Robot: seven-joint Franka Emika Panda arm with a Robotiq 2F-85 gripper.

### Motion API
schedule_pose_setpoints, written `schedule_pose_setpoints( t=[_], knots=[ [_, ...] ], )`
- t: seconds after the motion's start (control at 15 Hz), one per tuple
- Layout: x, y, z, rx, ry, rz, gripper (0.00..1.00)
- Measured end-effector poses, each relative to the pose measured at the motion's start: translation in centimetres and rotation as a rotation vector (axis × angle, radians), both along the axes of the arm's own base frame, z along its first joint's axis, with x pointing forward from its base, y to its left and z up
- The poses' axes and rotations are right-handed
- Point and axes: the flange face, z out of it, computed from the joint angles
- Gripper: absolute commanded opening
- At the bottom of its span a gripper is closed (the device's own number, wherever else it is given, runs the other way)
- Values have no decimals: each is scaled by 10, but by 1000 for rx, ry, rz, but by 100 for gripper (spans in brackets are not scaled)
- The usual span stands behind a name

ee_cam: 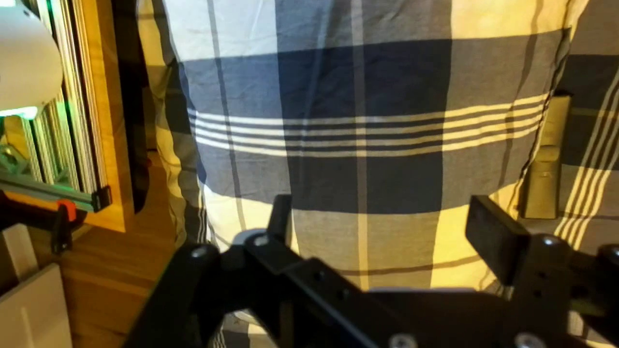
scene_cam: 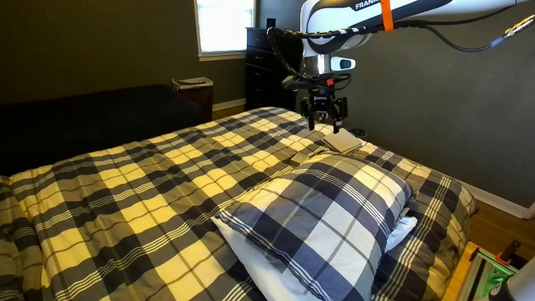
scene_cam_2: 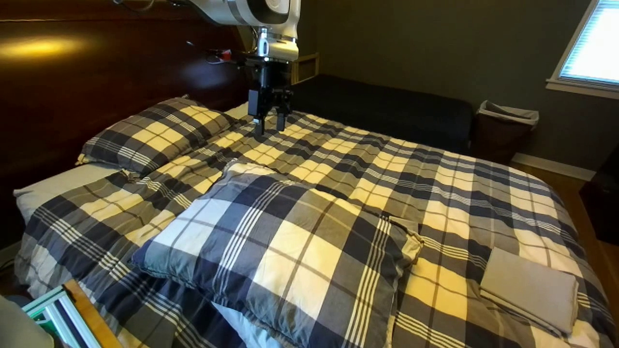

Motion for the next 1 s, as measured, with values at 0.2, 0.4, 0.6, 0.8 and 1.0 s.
schedule_pose_setpoints(
  t=[0.2, 0.4, 0.6, 0.8, 1.0],
  knots=[
    [-9, -15, 13, -68, -2, 137, 100],
    [-23, -24, 23, -77, 10, 269, 100],
    [-43, -32, 36, -62, 19, 390, 100],
    [-63, -41, 50, -47, 15, 457, 100],
    [-85, -55, 59, -59, 14, 487, 100]
  ],
)
